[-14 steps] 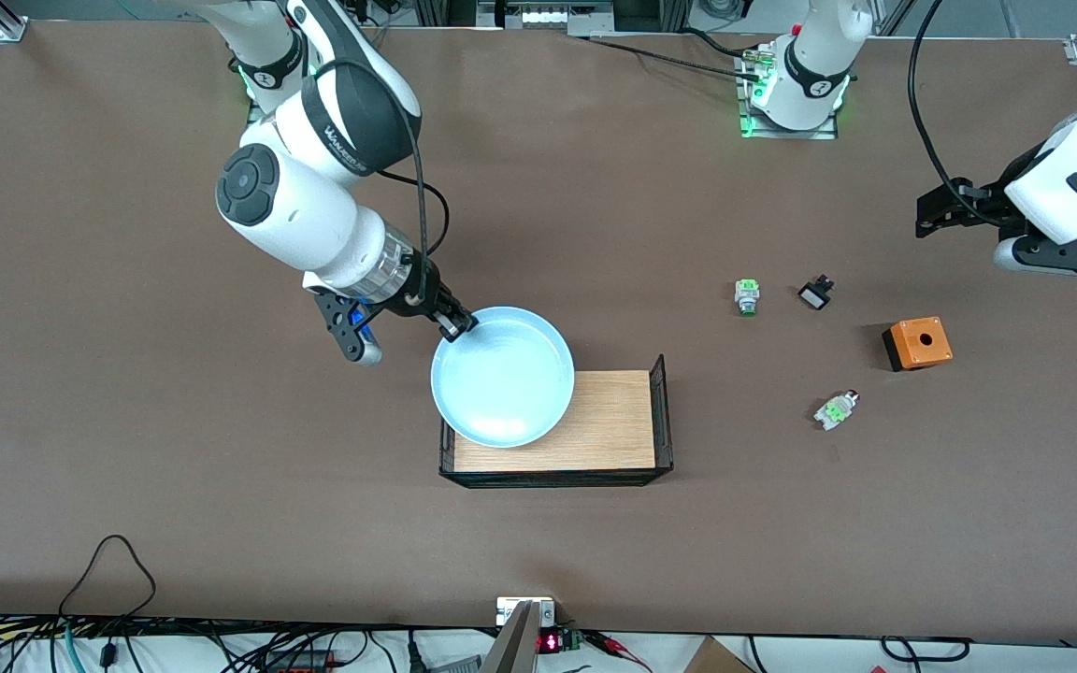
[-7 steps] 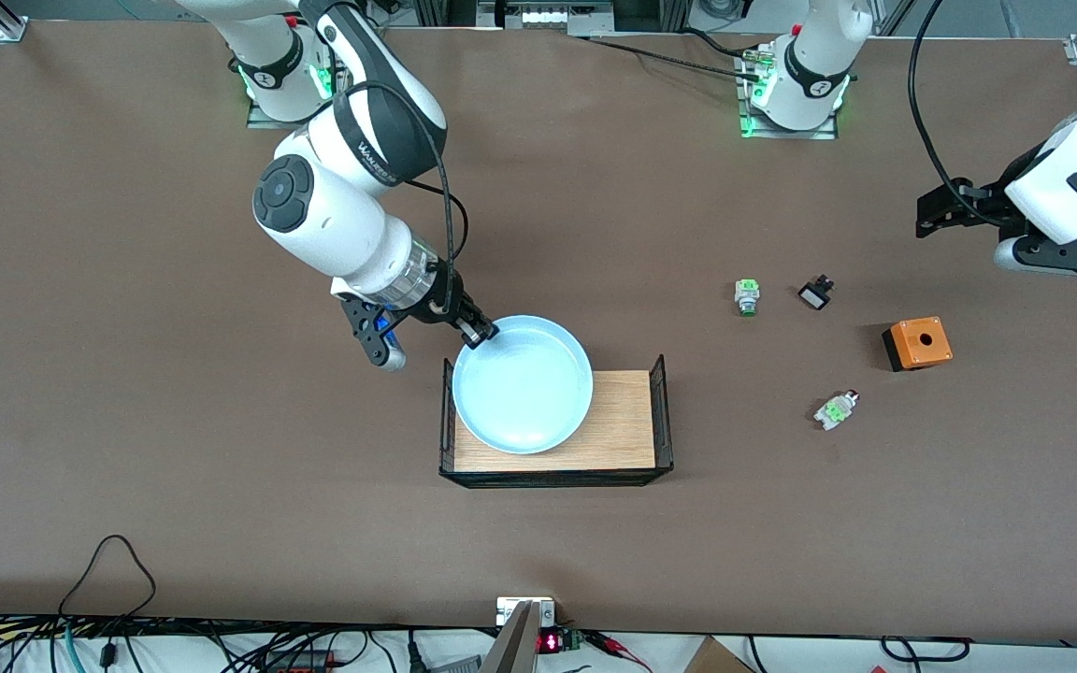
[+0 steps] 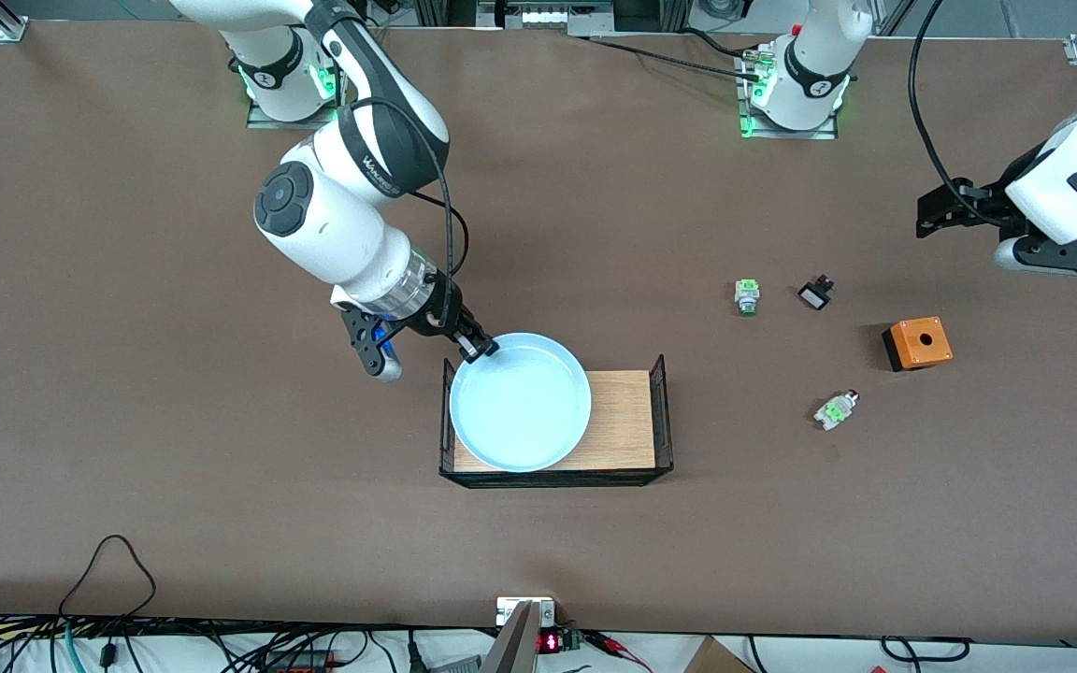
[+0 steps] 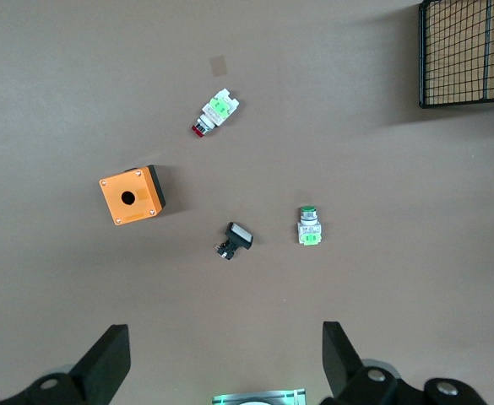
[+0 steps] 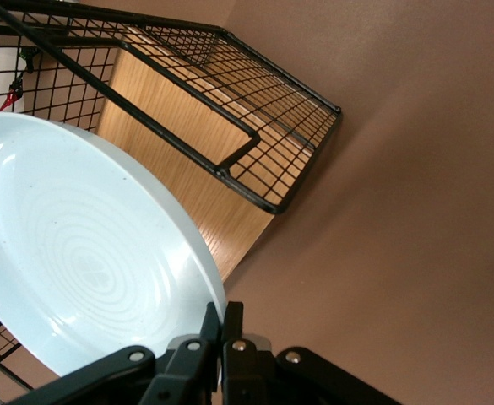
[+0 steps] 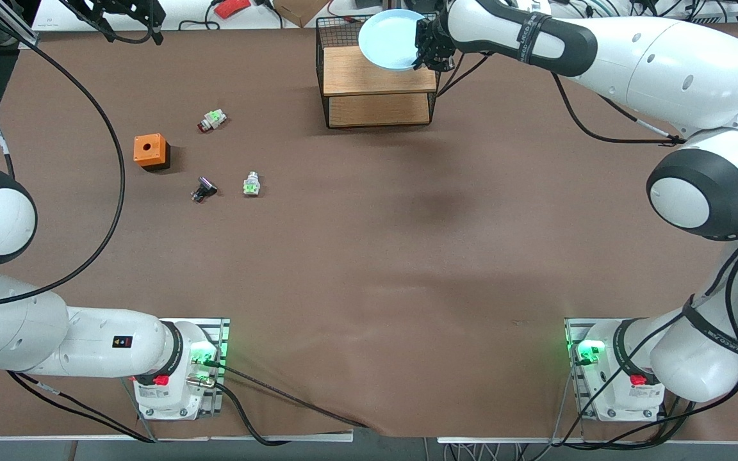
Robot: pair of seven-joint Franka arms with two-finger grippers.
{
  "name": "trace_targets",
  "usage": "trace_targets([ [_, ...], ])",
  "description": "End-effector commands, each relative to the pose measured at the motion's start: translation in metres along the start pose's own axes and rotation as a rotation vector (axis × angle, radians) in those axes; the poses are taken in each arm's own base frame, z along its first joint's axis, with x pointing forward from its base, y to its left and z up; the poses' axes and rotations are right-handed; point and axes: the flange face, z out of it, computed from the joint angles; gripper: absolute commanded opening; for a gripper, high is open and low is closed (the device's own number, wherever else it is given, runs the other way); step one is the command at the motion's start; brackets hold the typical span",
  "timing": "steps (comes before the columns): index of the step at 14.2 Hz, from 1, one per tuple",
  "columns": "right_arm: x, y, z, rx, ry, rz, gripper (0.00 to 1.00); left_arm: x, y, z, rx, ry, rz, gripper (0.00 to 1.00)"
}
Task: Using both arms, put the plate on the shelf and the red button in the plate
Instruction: 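Lower the plate onto the wooden tray with the right gripper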
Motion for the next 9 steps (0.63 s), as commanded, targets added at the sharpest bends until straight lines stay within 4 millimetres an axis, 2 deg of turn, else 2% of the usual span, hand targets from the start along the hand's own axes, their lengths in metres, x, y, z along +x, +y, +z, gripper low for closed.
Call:
trace_targets([
  [1,-0.011,-0.007,0.007,0.031,-0.007,0.006,0.0,0.002,-0.001,-0.005,0.006,-0.004,-0.008,1.0],
  [6,-0.016,-0.006,0.023,0.04,-0.002,-0.001,0.0,0.002,-0.001,-0.005,0.006,-0.003,-0.007,1.0],
  [9,-0.012,-0.005,0.028,0.034,0.003,-0.002,0.0,0.002,-0.001,-0.005,0.006,-0.004,-0.007,1.0],
])
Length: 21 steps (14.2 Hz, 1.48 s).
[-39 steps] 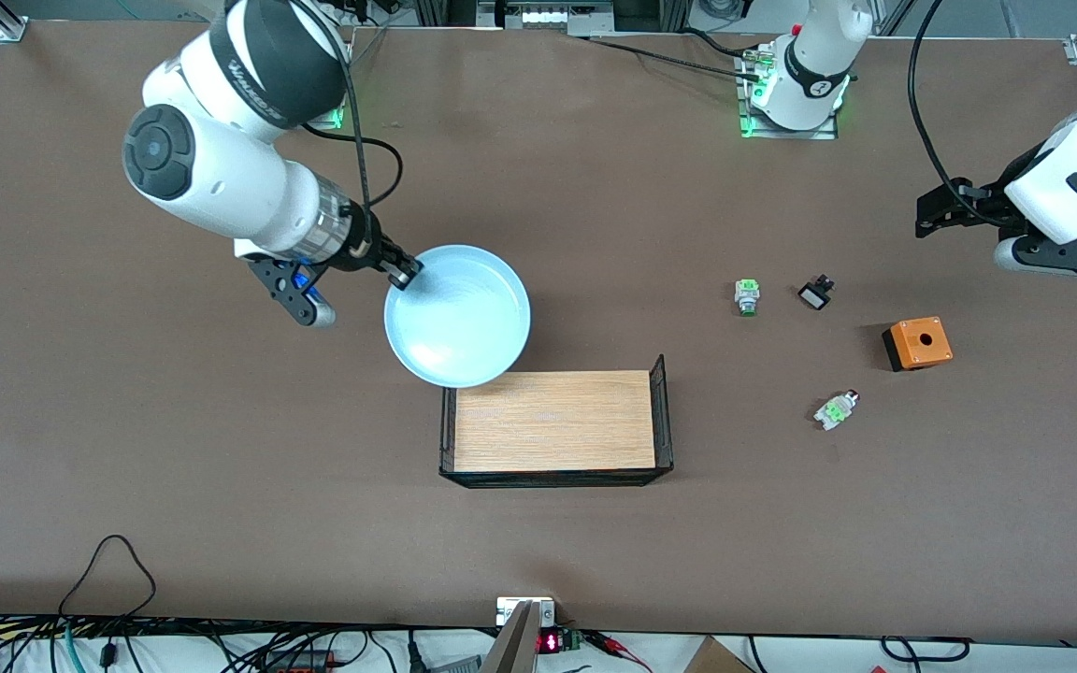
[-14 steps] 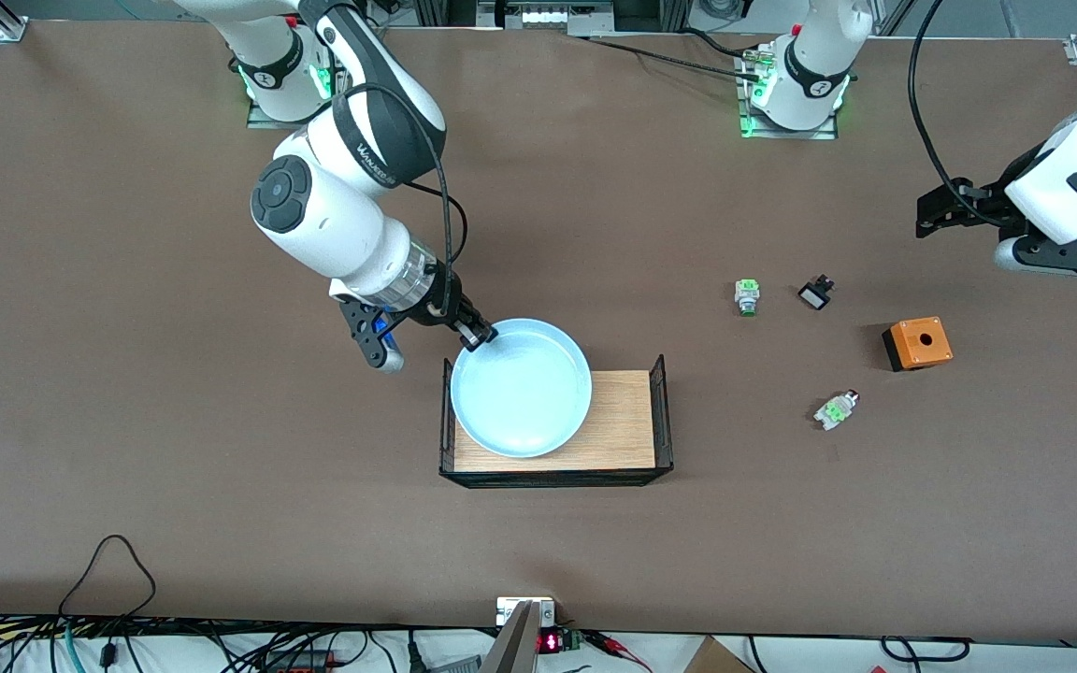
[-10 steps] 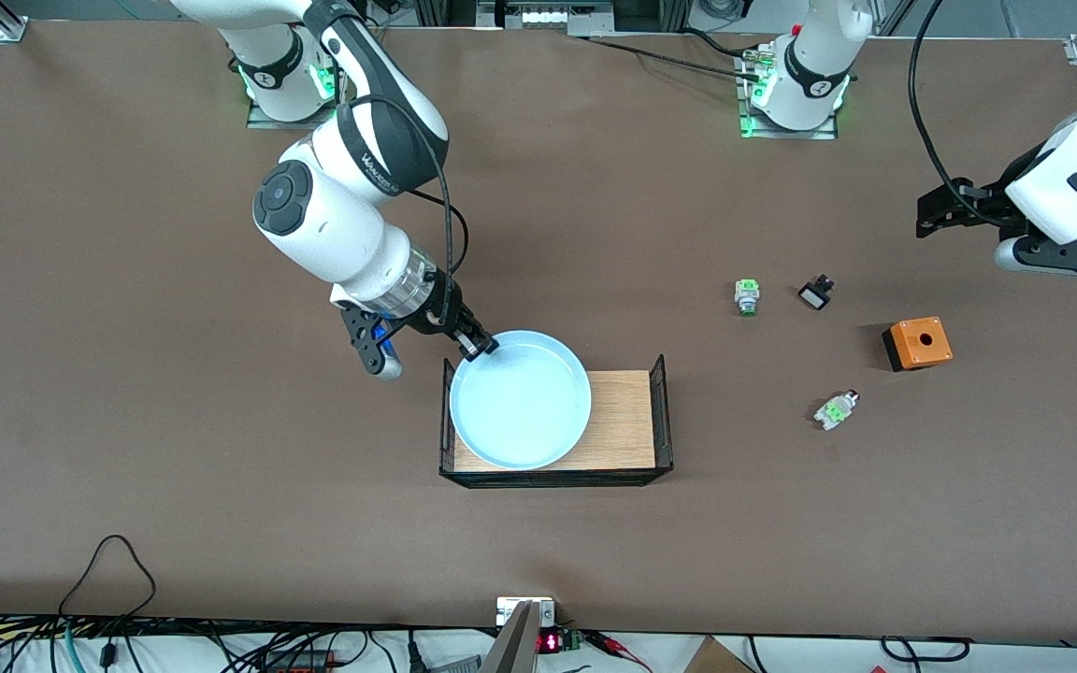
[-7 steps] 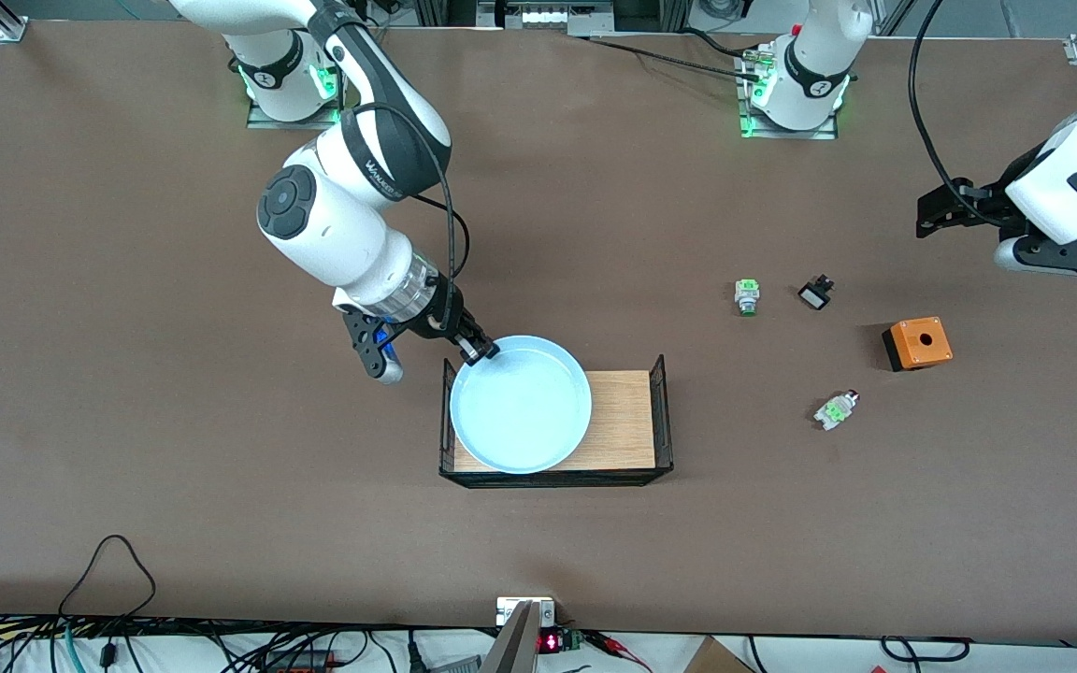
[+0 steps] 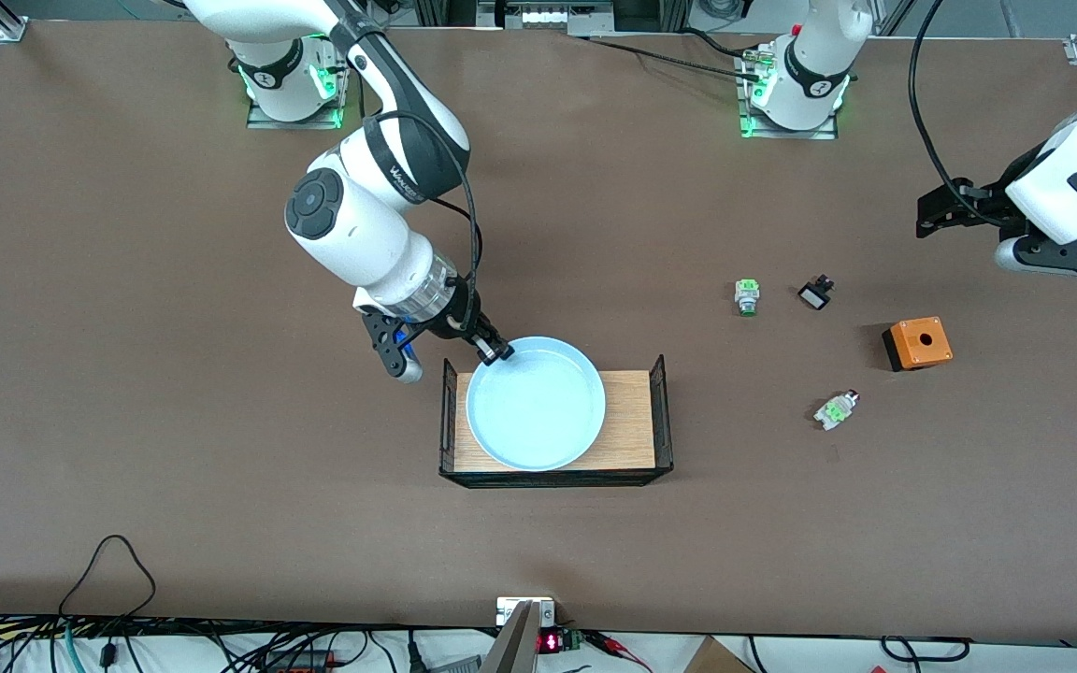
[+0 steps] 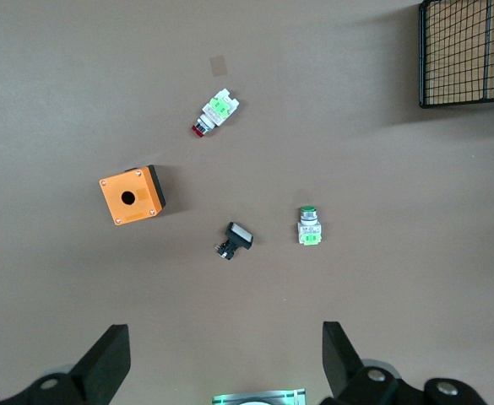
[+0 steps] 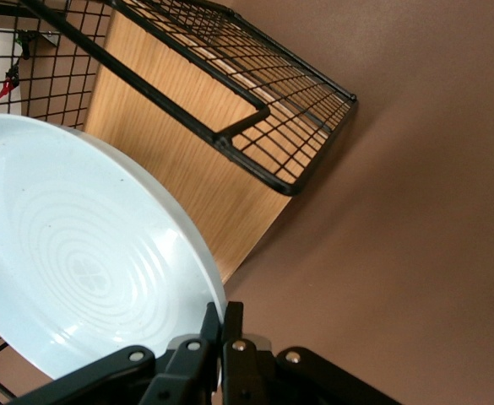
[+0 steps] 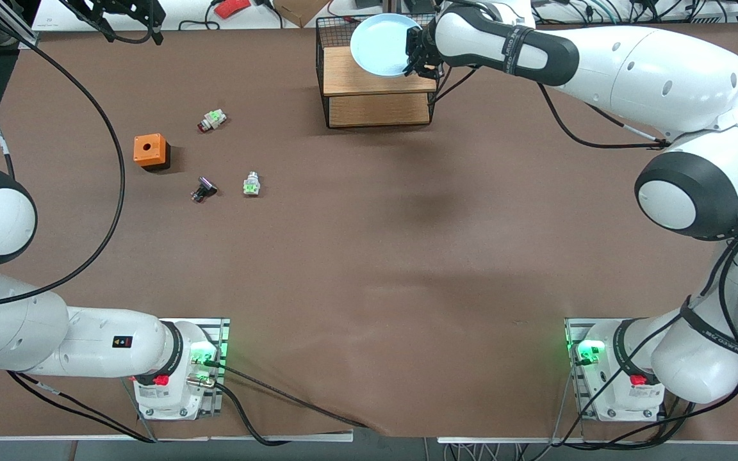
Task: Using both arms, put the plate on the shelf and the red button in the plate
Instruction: 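Lower the plate onto the wooden tray with the right gripper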
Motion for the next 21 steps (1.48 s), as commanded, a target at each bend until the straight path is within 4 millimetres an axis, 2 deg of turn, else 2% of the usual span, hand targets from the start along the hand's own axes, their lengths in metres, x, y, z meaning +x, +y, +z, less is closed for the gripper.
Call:
trace_targets([
  [1,0.001,-0.006,0.007,0.023,0.0,0.012,0.0,0.002,-0.001,-0.005,0.006,-0.004,-0.008,1.0],
  [7,-0.007,-0.002,0.021,0.01,0.002,-0.009,0.0,0.002,-0.001,-0.005,0.006,-0.003,-0.008,1.0],
  [12,-0.011,-0.001,0.025,0.004,0.002,-0.016,0.0,0.002,-0.001,-0.005,0.006,-0.004,-0.008,1.0],
  [21,-0.001,0.003,0.035,-0.011,0.01,-0.02,0.0,0.002,-0.001,-0.005,0.006,-0.004,-0.008,1.0],
])
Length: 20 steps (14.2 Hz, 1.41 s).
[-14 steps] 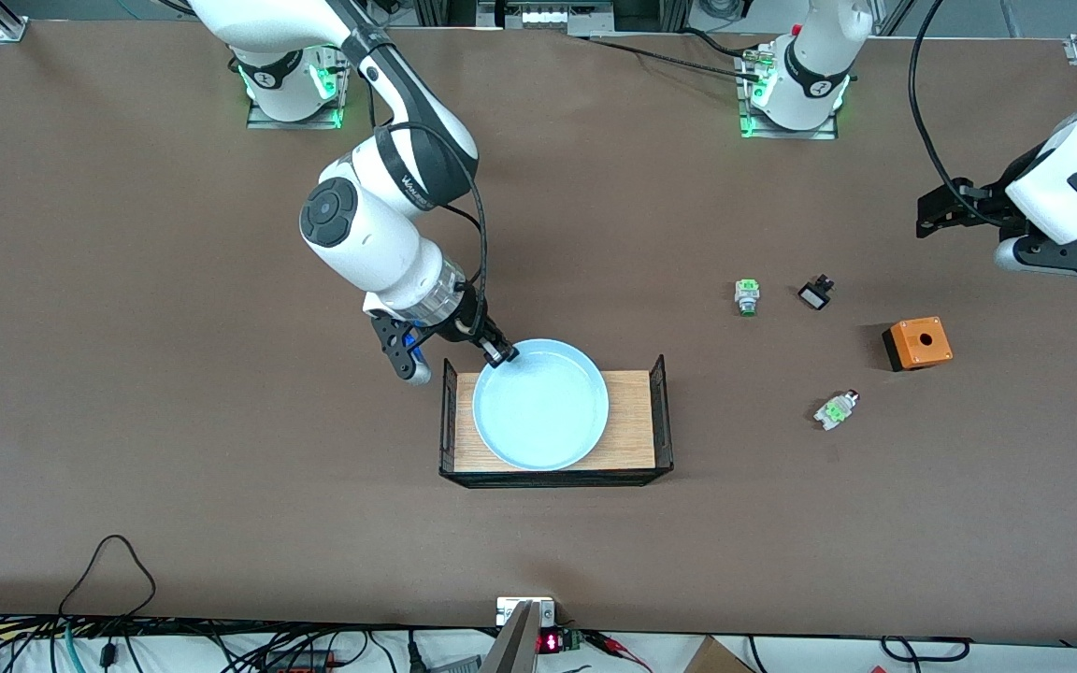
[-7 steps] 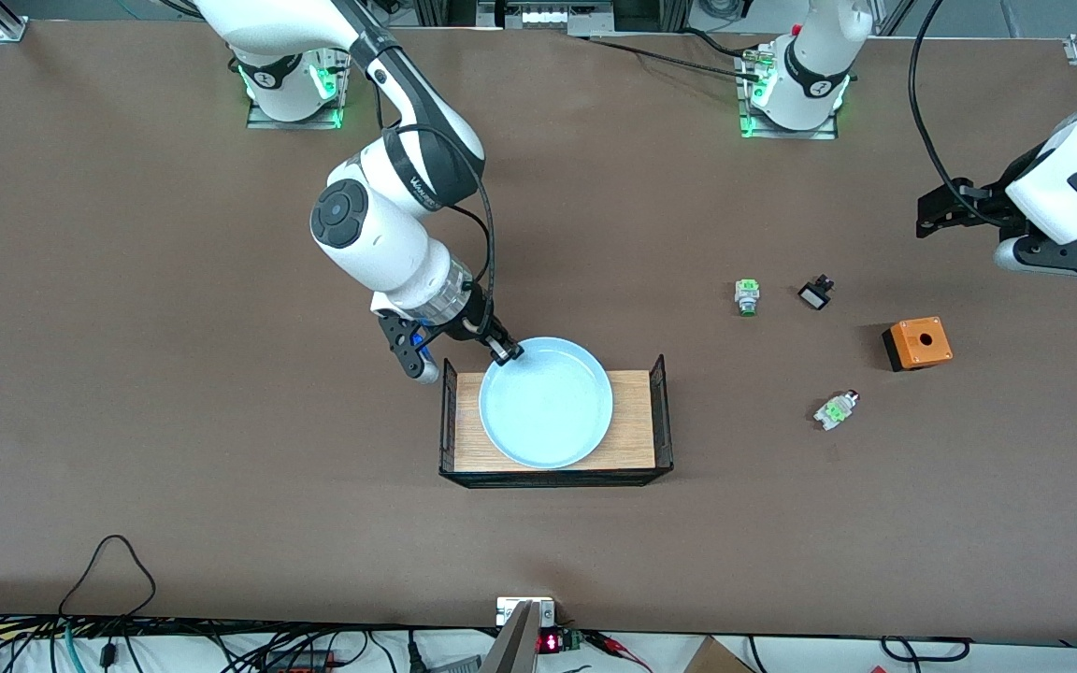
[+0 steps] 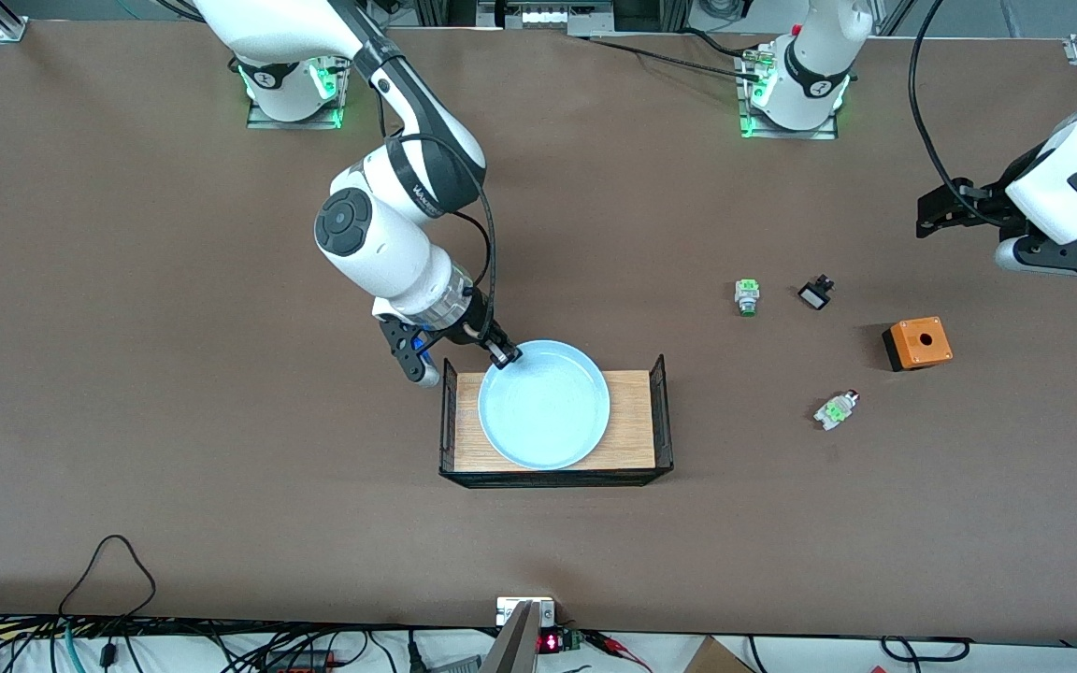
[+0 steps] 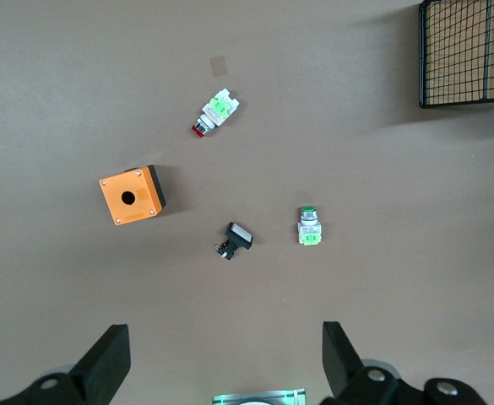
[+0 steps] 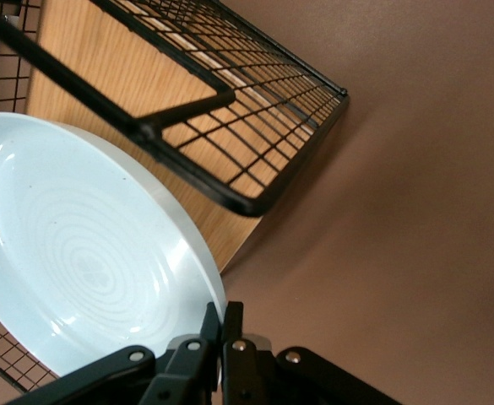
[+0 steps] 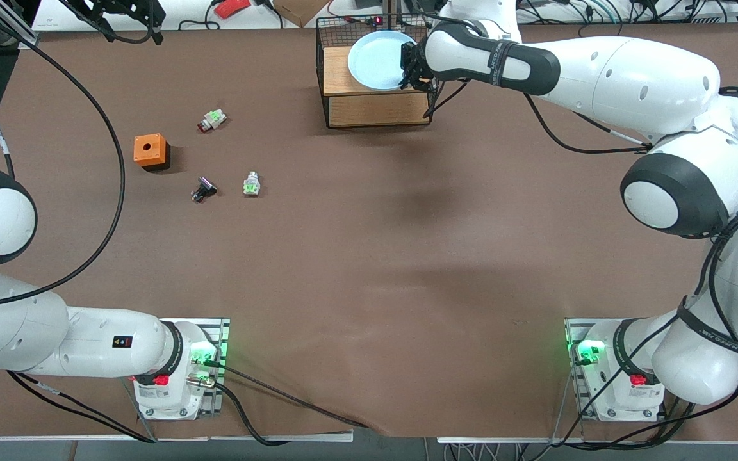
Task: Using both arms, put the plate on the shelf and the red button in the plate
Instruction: 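Lower the plate onto the wooden tray with the right gripper, then open the right gripper and withdraw it from the plate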
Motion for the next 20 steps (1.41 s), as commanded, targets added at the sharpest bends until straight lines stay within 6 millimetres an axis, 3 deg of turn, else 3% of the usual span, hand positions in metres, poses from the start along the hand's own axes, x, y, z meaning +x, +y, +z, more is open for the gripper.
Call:
trace_targets([
  [1,-0.001,-0.006,0.0,0.015,0.001,-0.013,0.0,0.002,-0.001,-0.005,0.006,-0.004,-0.008,1.0],
  [2,0.001,-0.005,0.002,0.012,-0.001,-0.007,0.04,0.002,-0.001,-0.005,0.006,-0.003,-0.008,1.0],
  [3,0.007,-0.005,0.002,0.015,-0.002,0.013,0.42,0.002,-0.001,-0.005,0.006,-0.003,-0.008,1.0],
  [4,0.01,-0.005,0.001,0.015,0.001,0.005,0.99,0.002,-0.001,-0.005,0.006,-0.004,-0.008,1.0],
  [10,0.002,-0.008,-0.01,0.022,-0.003,0.012,1.0,0.002,-0.001,-0.005,0.006,-0.004,-0.008,1.0],
  [13,-0.008,-0.01,-0.038,-0.017,-0.025,-0.003,1.0,0.002,-0.001,-0.005,0.006,-0.004,-0.008,1.0],
  [18,-0.001,-0.005,-0.089,-0.105,-0.006,-0.061,1.0,0.002,-0.001,-0.005,0.006,-0.003,-0.008,1.0],
  [20,0.005,-0.002,-0.119,-0.141,0.019,-0.14,1.0,0.002,-0.001,-0.005,0.006,-0.004,-0.008,1.0],
])
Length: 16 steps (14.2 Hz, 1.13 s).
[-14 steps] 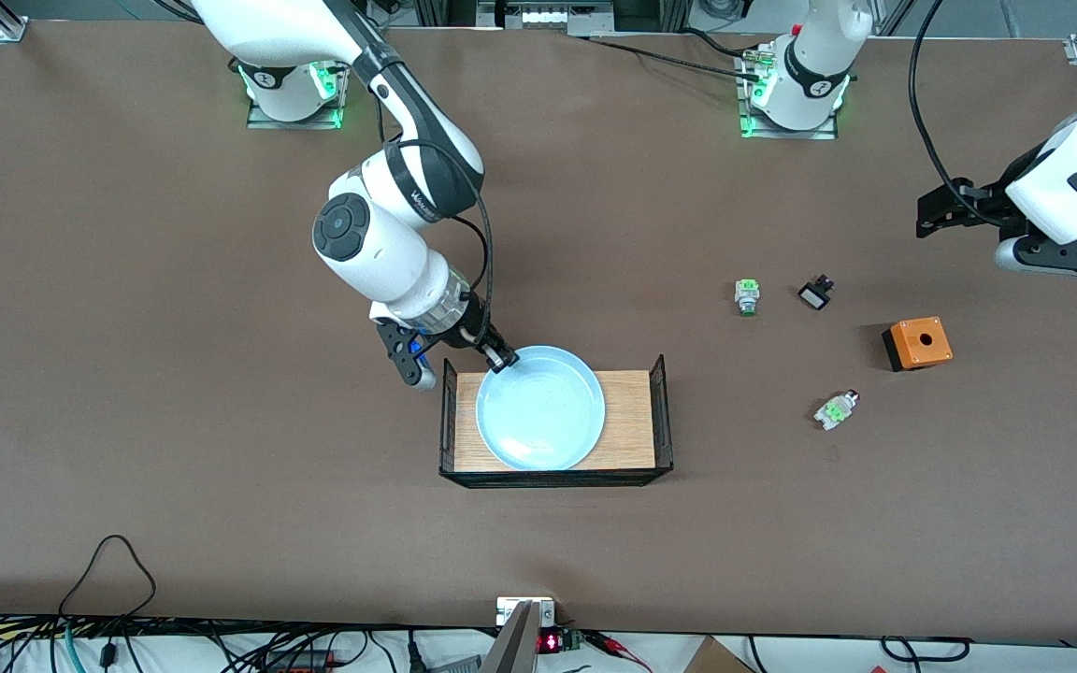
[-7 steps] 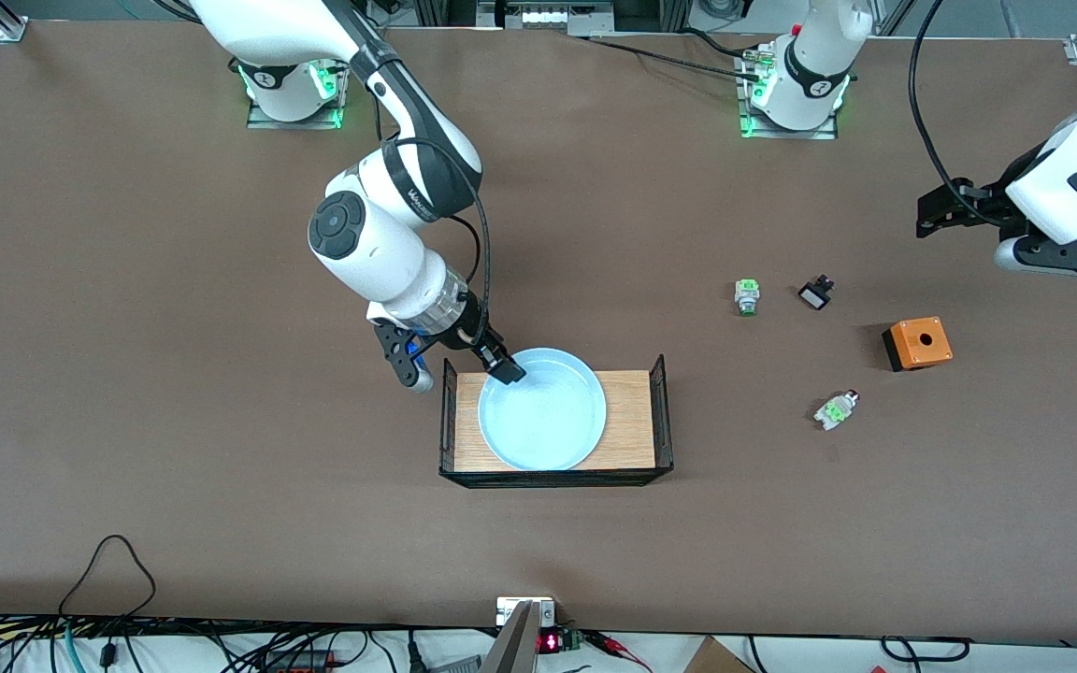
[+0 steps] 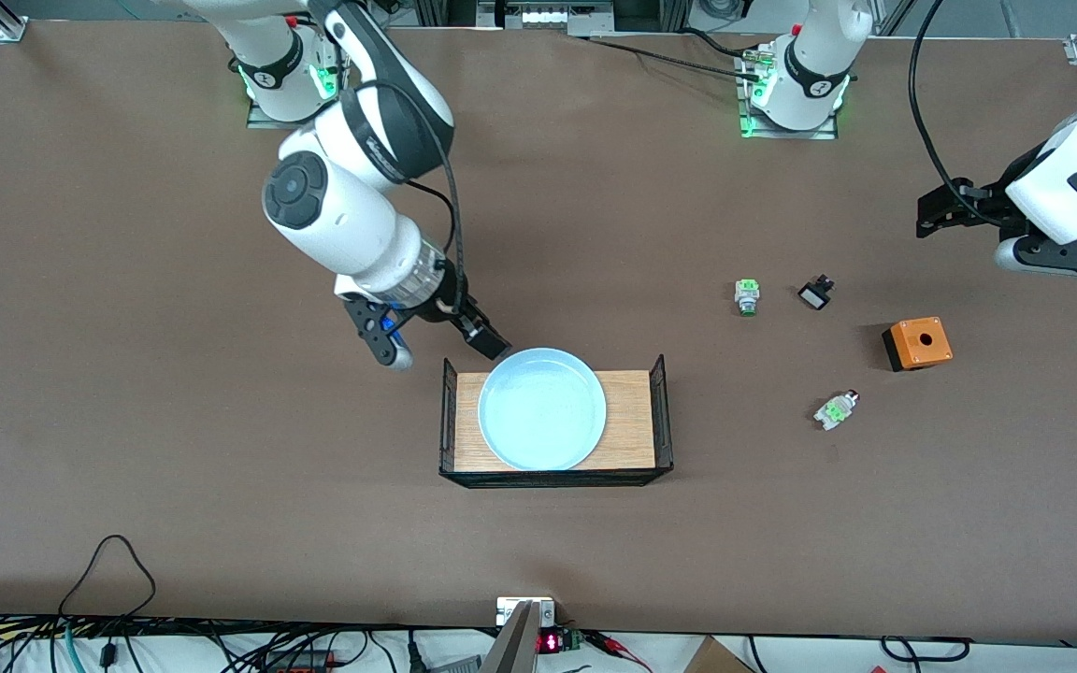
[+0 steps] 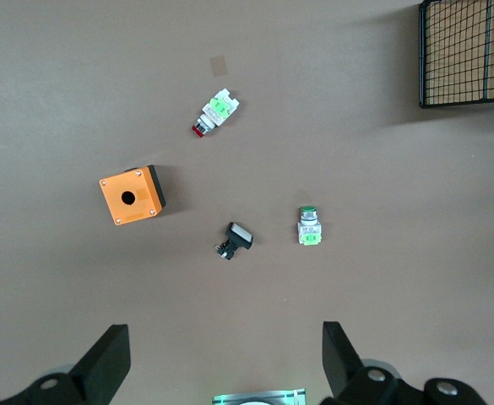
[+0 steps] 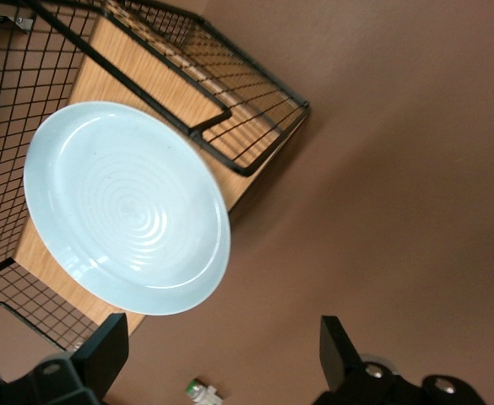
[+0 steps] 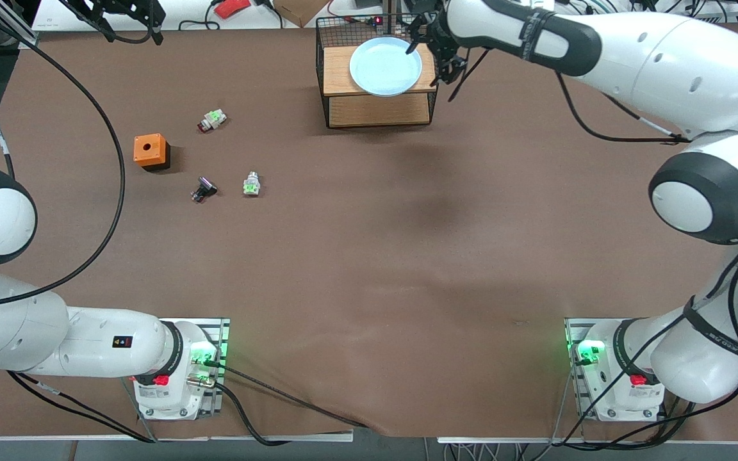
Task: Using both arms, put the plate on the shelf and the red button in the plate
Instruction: 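Open the right gripper and withdraw it from the plate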
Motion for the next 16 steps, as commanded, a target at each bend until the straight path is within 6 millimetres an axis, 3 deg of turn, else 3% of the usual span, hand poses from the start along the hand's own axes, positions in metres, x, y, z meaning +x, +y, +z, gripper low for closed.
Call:
trace_targets([
  [1,0.01,0.014,-0.044,-0.073,0.038,-0.12,1.0,0.002,-0.001,-0.005,0.006,-0.004,-0.008,1.0],
  [6,0.041,0.051,-0.105,-0.263,0.091,-0.346,1.0,0.002,-0.003,-0.005,0.006,-0.004,0.001,1.0],
  [8,0.068,0.066,-0.132,-0.296,0.101,-0.405,1.0,0.001,-0.004,-0.004,0.005,-0.007,0.001,1.0],
  [11,0.102,0.092,-0.158,-0.433,0.135,-0.592,1.0,0.004,-0.005,0.001,0.005,-0.018,0.003,1.0],
  [14,0.138,0.109,-0.185,-0.444,0.169,-0.598,1.0,0.005,0.001,0.009,0.023,-0.042,0.063,1.0],
  [16,0.164,0.122,-0.198,-0.445,0.158,-0.635,1.0,0.014,0.003,0.028,0.022,-0.081,0.16,1.0],
])
